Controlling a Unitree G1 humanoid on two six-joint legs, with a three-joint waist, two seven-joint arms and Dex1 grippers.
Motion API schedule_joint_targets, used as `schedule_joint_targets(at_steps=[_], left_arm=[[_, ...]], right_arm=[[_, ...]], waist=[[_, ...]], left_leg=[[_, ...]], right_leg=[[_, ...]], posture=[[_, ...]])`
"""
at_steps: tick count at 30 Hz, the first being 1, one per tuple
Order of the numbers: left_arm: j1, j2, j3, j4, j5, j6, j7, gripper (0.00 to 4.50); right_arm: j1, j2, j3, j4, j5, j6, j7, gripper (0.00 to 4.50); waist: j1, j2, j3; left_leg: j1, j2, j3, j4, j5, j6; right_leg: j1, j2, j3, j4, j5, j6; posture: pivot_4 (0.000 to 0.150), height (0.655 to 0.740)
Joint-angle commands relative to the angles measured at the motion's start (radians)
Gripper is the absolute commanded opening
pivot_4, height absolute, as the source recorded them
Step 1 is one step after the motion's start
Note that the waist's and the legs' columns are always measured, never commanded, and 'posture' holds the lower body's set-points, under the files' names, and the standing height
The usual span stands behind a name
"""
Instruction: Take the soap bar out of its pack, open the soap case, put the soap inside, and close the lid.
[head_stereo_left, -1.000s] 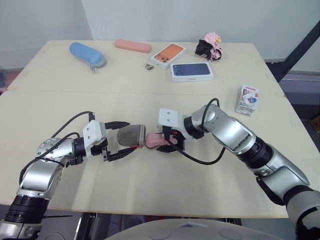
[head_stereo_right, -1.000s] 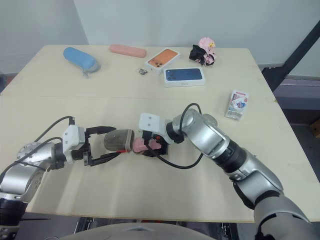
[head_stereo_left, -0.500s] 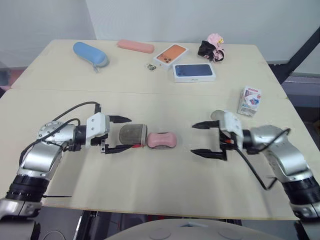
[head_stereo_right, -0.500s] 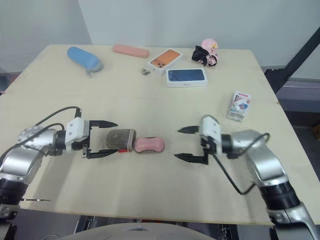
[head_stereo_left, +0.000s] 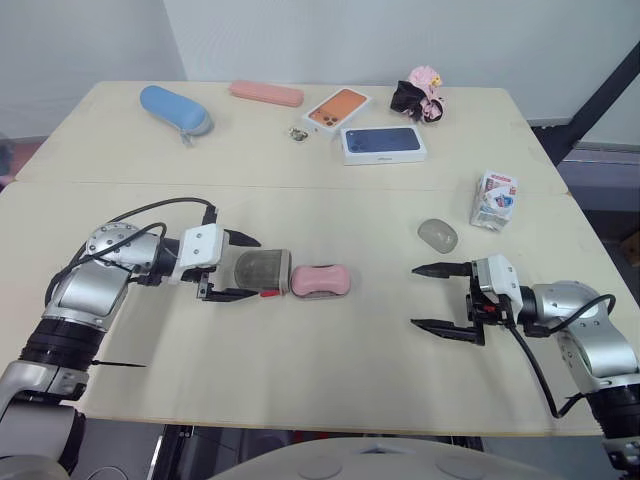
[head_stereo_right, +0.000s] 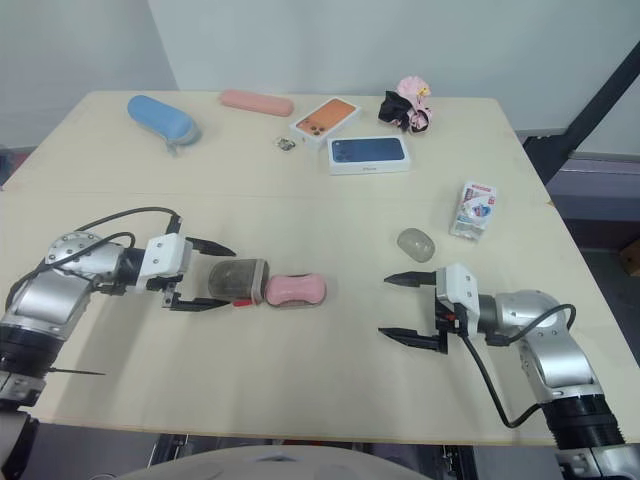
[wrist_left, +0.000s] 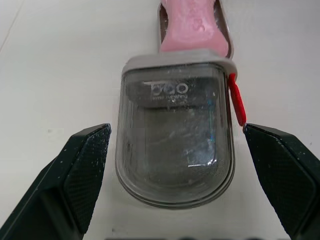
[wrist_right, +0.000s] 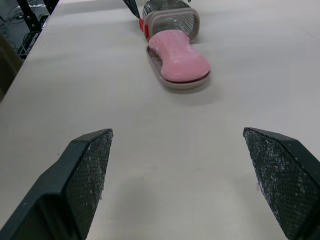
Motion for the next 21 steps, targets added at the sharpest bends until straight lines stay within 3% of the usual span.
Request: schedule_joint_targets(at_steps=[1,21], left_arm=[[-0.036,-0.003,-0.004,0.03,0.019,-0.033,-0.004,4.5],[-0.098,-0.081,-0.047,0.15,0.078,-0.099,0.033,4.5]], right_arm=[[-0.001,-0.005,-0.011,-0.025,-0.001,-0.027,-0.017,4.49],[-0.01,-0.03,-0.012,-0.029,0.007,-0.018,-0.05,4.49]], waist=[[0.0,0.0,0.0],[0.002,0.0,0.0]], left_leg=[[0.0,0.0,0.0,0.0,0.0,0.0],[0.0,0.0,0.0,0.0,0.0,0.0]], right_leg=[[0.0,0.0,0.0,0.0,0.0,0.0],[0.001,0.0,0.0,-0.001,0.0,0.0]], posture=[[0.15,0.74],[0.15,0.74]])
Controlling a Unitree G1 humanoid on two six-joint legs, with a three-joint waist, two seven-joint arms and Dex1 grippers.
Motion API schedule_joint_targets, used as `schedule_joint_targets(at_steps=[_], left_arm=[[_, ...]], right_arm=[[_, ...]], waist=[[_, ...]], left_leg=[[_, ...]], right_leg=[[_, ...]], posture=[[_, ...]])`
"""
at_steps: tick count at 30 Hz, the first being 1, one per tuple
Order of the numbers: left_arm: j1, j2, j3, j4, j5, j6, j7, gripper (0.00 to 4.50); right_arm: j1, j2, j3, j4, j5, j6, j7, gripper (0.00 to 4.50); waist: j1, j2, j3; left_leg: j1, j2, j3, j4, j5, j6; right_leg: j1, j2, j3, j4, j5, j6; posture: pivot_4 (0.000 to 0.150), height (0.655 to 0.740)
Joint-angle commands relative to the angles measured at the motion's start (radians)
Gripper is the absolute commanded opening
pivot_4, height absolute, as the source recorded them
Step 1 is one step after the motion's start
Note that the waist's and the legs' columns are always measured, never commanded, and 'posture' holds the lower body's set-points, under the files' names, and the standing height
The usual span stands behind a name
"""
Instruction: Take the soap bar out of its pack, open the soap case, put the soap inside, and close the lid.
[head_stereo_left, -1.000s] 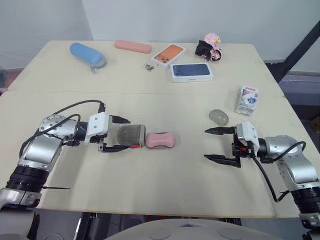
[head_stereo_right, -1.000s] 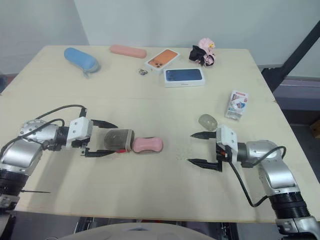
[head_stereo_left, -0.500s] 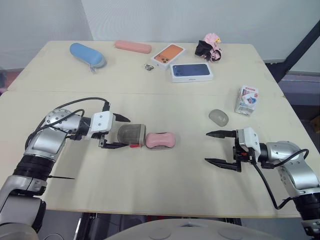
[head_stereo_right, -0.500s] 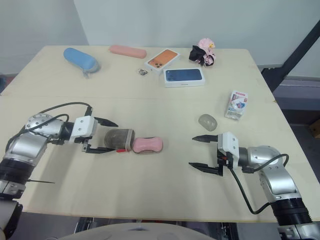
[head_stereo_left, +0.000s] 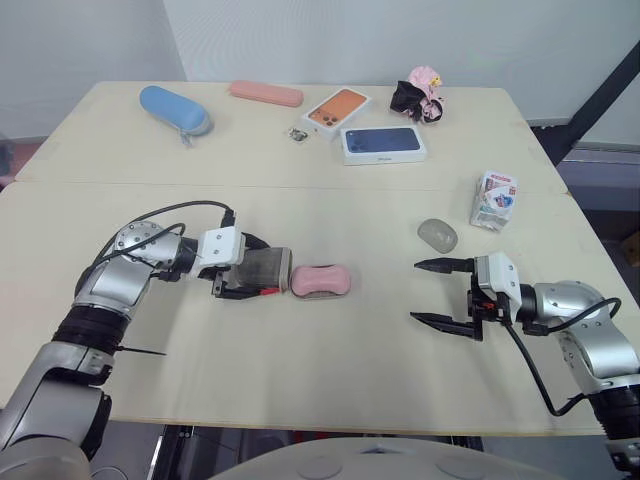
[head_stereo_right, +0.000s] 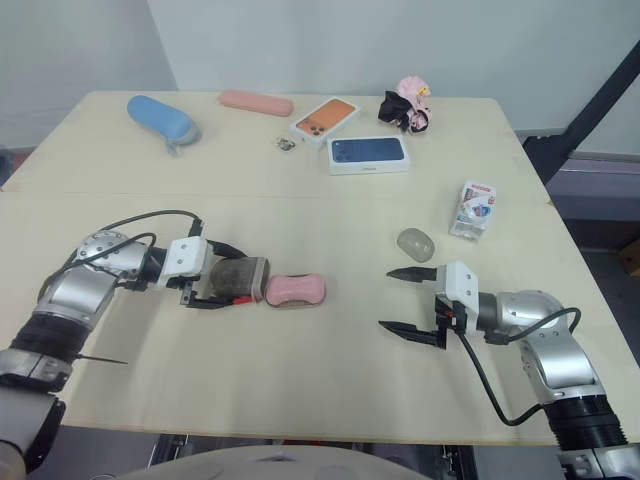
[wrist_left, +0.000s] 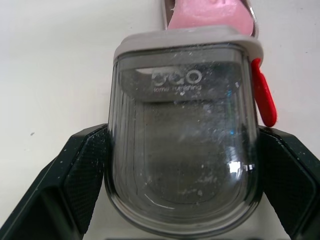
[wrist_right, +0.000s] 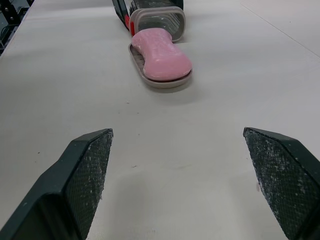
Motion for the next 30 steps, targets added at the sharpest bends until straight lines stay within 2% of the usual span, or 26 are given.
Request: schedule_joint_targets(at_steps=[1,2,6,15,19,24,30], left_arm=[[-0.024,-0.001,0.02,0.015,0.0,-0.044,0.011,4.5],[-0.027,-0.003,0.021,0.023,0.002,-0.056,0.015,4.5],[-0.032,-0.006,0.017,0.04,-0.002,-0.072,0.011,3.49],[-0.031,-0.004,0.017,0.046,-0.004,-0.081,0.006,3.49],[-0.025,0.002,0.023,0.027,-0.014,-0.072,0.001,3.49],[-0.012,0.003,0.024,0.012,-0.02,-0.063,-0.001,3.49],[0.005,0.004,0.025,-0.016,-0.026,-0.048,0.007,3.49]], right_arm=[[-0.006,-0.016,-0.014,-0.025,0.012,-0.007,0.004,4.49],[-0.005,-0.017,-0.014,-0.024,0.012,-0.009,0.005,4.49],[-0.003,-0.023,-0.015,-0.019,0.009,-0.015,0.011,4.5],[-0.032,-0.036,0.028,-0.087,-0.015,0.027,0.002,4.5],[-0.14,-0.034,0.109,-0.186,-0.04,0.19,-0.064,4.5],[-0.385,0.074,0.298,-0.216,-0.14,0.423,-0.177,4.5],[-0.491,0.128,0.431,-0.187,-0.199,0.543,-0.2,4.5]], waist=[[0.003,0.0,0.0],[0.004,0.0,0.0],[0.005,0.0,0.0],[0.006,0.0,0.0],[-0.003,0.0,0.0],[-0.003,0.0,0.0],[0.023,0.0,0.0]], left_leg=[[0.0,0.0,0.0,0.0,0.0,0.0],[0.0,0.0,0.0,0.0,0.0,0.0],[0.0,0.0,0.0,0.0,0.0,0.0],[0.0,0.0,0.0,0.0,0.0,0.0],[0.001,0.0,0.0,0.0,0.0,0.0],[0.002,0.0,0.0,0.0,0.0,0.0],[0.0,0.0,0.0,0.0,0.0,0.0]], right_leg=[[0.0,0.0,0.0,0.0,0.0,0.0],[0.0,0.0,0.0,0.0,0.0,0.0],[0.0,0.0,0.0,0.0,0.0,0.0],[0.0,0.0,0.0,0.0,0.0,0.0],[0.0,0.001,0.0,0.001,0.0,0.0],[0.0,0.003,0.0,0.003,0.0,0.0],[0.0,0.003,-0.001,0.004,0.0,0.0]], posture=[[0.15,0.74],[0.15,0.74],[0.15,0.74],[0.15,0.74],[0.15,0.74],[0.15,0.74],[0.15,0.74]])
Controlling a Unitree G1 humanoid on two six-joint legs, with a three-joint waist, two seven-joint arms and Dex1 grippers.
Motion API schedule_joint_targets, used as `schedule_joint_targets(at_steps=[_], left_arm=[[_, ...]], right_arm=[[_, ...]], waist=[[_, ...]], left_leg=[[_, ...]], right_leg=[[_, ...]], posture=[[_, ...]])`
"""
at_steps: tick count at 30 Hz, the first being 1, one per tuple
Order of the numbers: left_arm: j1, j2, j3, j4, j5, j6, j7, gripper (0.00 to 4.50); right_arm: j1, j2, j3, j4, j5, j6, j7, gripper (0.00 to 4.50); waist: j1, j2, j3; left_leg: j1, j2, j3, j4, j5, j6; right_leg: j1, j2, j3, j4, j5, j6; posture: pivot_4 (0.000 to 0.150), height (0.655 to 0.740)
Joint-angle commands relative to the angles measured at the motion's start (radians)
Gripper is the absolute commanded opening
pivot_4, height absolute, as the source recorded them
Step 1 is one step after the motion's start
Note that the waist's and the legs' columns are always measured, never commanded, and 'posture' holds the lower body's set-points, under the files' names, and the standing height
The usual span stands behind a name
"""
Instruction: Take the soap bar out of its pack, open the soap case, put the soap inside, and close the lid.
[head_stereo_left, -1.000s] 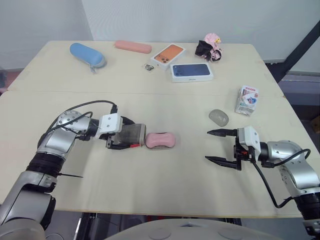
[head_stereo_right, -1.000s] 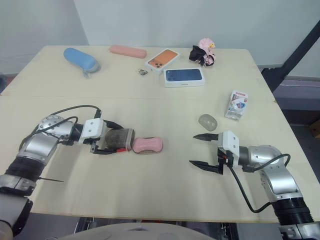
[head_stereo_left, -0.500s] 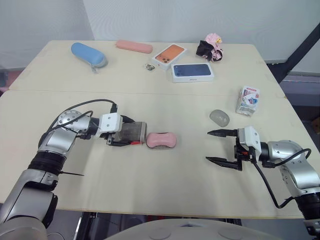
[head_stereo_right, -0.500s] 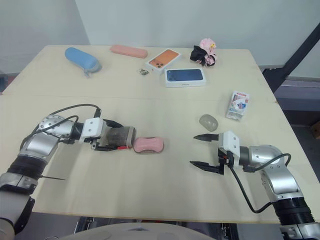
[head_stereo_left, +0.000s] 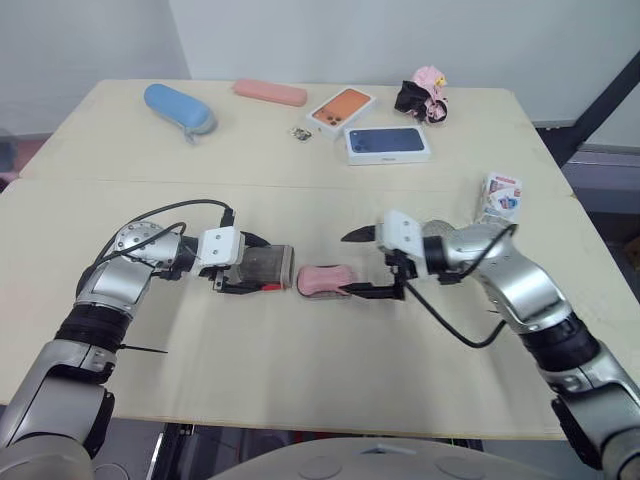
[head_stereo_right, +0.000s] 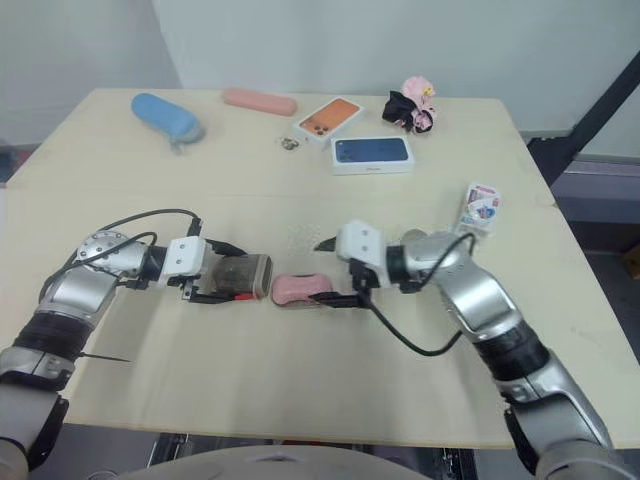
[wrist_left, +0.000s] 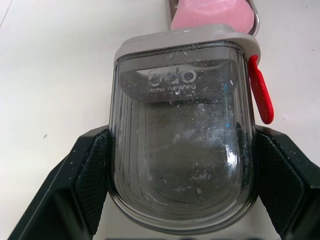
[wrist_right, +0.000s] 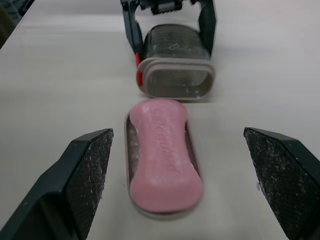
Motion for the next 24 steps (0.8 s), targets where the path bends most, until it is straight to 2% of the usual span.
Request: schedule_joint_targets(at_steps=[1,22,24], left_arm=[[0.015,0.011,0.023,-0.045,-0.017,0.012,0.006,3.49],[0.047,0.011,0.024,-0.092,-0.019,0.034,0.035,3.49],[0.049,0.01,0.025,-0.094,-0.019,0.035,0.037,3.49]], right_arm=[[-0.048,0.004,0.056,0.006,-0.043,0.039,-0.001,4.5],[-0.121,0.073,0.168,0.15,-0.15,0.102,-0.012,4.5],[-0.121,0.067,0.171,0.157,-0.157,0.09,-0.007,3.9]], waist=[[0.005,0.0,0.0],[0.004,0.0,0.0],[0.004,0.0,0.0]], left_leg=[[0.0,0.0,0.0,0.0,0.0,0.0],[0.0,0.0,0.0,0.0,0.0,-0.001],[0.0,0.001,0.0,0.0,0.0,-0.001]], right_leg=[[0.0,0.0,0.0,0.0,0.0,0.0],[-0.001,-0.002,0.0,0.002,0.0,0.0],[-0.001,-0.002,0.0,0.002,0.0,0.0]], posture=[[0.15,0.74],[0.15,0.74],[0.15,0.74]])
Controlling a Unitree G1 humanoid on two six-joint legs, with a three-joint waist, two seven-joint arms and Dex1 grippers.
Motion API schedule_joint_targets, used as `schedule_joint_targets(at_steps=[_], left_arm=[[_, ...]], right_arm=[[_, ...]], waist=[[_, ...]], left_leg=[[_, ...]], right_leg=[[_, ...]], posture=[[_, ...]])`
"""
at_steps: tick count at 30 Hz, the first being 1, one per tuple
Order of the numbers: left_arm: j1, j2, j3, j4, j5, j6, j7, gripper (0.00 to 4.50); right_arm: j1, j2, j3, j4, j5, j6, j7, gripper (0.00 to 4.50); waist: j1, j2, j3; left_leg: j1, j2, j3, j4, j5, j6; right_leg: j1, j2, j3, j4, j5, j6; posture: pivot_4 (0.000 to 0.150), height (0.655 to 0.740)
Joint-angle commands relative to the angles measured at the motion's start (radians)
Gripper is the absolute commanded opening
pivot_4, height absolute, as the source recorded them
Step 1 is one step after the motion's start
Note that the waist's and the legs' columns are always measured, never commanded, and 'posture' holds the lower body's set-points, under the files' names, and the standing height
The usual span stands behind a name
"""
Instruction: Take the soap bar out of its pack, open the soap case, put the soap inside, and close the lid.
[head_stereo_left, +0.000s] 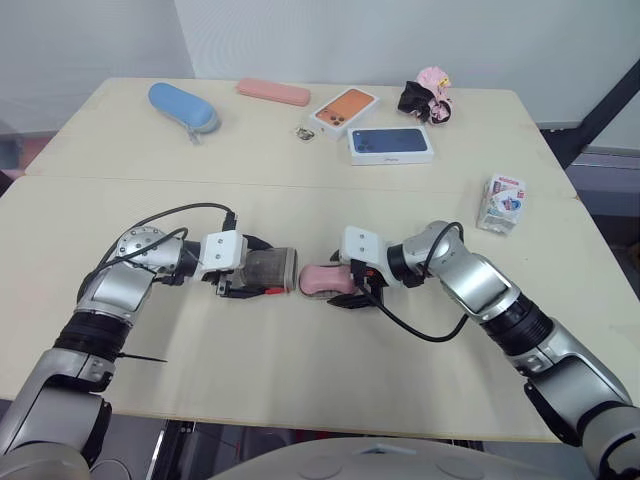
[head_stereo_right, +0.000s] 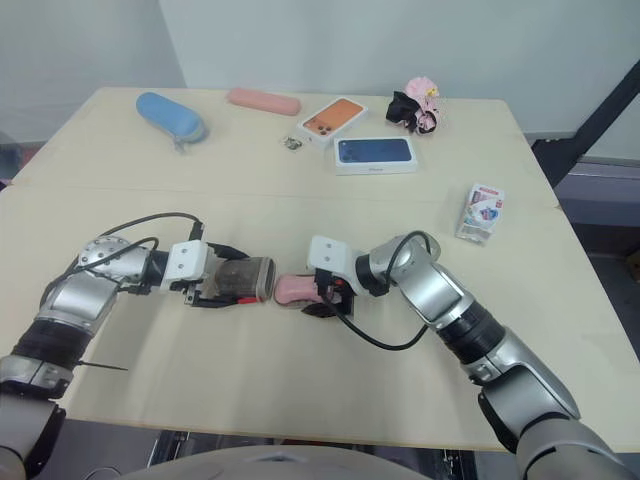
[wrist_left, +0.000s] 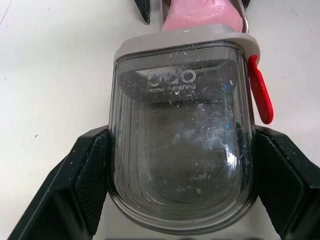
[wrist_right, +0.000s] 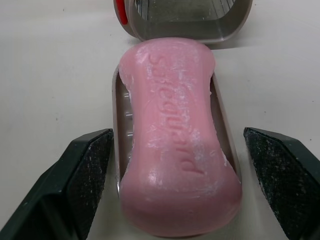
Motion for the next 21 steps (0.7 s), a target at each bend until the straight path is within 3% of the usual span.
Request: schedule_joint_targets(at_steps=[1,5,21], left_arm=[[0.008,0.008,0.023,-0.026,-0.012,0.0,0.01,3.49],[0.01,0.007,0.022,-0.028,-0.013,0.0,0.014,3.49],[0.036,-0.027,0.009,-0.111,-0.053,0.072,0.019,3.49]], right_arm=[[-0.015,-0.01,0.002,0.004,-0.017,-0.023,0.015,3.72],[-0.011,-0.016,0.001,0.009,-0.024,-0.044,0.021,2.53],[-0.084,-0.109,-0.018,-0.077,-0.064,-0.037,0.091,2.52]], waist=[[0.0,0.0,0.0],[-0.001,0.0,0.0],[-0.003,0.0,0.0]], left_leg=[[0.0,0.0,0.0,0.0,0.0,0.0],[0.001,0.0,0.0,0.0,0.0,0.0],[0.0,0.001,0.0,0.0,0.0,0.0]], right_leg=[[0.0,0.0,0.0,0.0,0.0,0.0],[0.0,0.0,0.0,0.0,0.0,0.0],[0.0,0.001,0.0,0.0,0.0,0.0]], posture=[[0.15,0.74],[0.15,0.74],[0.15,0.74]])
